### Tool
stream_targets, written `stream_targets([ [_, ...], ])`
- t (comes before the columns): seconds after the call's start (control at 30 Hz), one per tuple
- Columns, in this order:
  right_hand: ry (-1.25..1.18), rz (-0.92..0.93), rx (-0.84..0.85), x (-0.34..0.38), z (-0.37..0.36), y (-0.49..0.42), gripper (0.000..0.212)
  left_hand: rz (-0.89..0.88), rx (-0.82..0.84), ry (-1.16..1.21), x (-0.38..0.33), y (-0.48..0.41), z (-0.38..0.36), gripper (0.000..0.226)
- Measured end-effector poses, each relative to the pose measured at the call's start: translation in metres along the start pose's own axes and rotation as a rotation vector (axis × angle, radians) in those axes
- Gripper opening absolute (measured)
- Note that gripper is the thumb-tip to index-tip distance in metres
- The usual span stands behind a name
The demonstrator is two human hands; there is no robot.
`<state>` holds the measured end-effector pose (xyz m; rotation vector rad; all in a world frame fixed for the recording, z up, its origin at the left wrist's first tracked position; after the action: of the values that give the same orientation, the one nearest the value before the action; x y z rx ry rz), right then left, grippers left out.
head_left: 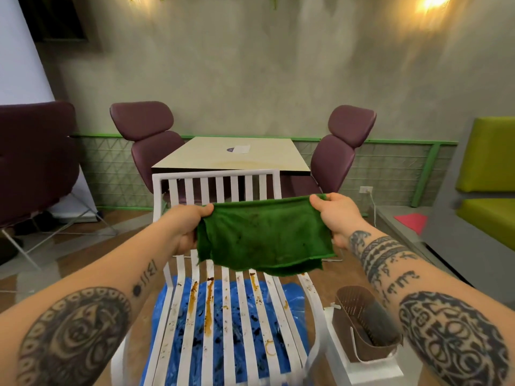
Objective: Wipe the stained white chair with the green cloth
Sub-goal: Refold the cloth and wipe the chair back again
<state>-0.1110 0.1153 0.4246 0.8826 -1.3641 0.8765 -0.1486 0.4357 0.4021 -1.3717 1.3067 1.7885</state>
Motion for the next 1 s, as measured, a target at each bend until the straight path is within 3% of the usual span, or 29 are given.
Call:
stream_targets([
  [0.17, 0.114, -0.007, 0.027, -0.011, -0.039, 0.028, 0.02, 0.128, 0.046, -0.016, 0.027, 0.014, -0.037, 0.023],
  [0.27, 0.154, 0.037, 0.284, -0.017, -0.084, 0.072, 0.037, 0.134, 0.173, 0.037, 0.038, 0.032, -0.069, 0.038],
  [0.37, 0.217, -0.092, 0.536, -0.046, -0.104, 0.1, 0.068, 0.192, 0.228, 0.101, 0.059, 0.028, -0.077, 0.061],
  [0.43, 0.119, -0.185, 0.591, -0.067, -0.101, 0.096, 0.065, 0.182, 0.182, 0.077, 0.074, 0.015, -0.073, 0.049],
  [0.53, 0.167, -0.022, 0.348, -0.086, -0.078, 0.056, 0.033, 0.141, -0.005, 0.048, 0.091, -0.012, -0.065, 0.03],
  [0.6, 0.236, 0.052, 0.207, -0.098, -0.063, 0.032, 0.033, 0.109, -0.044, 0.058, 0.092, -0.024, -0.076, 0.029],
  [0.7, 0.031, -0.315, 0.369, -0.136, -0.076, 0.024, 0.043, 0.049, 0.063, 0.072, 0.084, -0.03, -0.118, 0.022],
  [0.77, -0.143, -0.426, 0.372, -0.149, -0.083, 0.005, 0.044, 0.025, 0.158, 0.073, 0.08, -0.036, -0.155, 0.023],
  [0.83, -0.258, -0.378, 0.269, -0.149, -0.079, -0.025, 0.037, 0.034, 0.269, 0.107, 0.075, -0.041, -0.187, 0.029],
  [0.9, -0.214, -0.249, 0.145, -0.142, -0.07, -0.061, 0.031, 0.007, 0.339, 0.123, 0.067, -0.057, -0.209, 0.034],
  [1.0, 0.028, -0.062, -0.046, -0.137, -0.057, -0.123, 0.023, -0.191, 0.235, 0.038, 0.049, -0.1, -0.211, 0.027],
])
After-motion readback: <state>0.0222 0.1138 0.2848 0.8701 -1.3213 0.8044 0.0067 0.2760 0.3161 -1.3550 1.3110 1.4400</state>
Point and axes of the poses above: each hand's wrist, its own y-axis away from the middle knuckle, its own z-axis out of the back of the hand, x = y × z, the point moved 9 cm from there along -y, towards the middle knuckle, and after that the axes turned 15 degrees about -x, right-handed, at the moved point
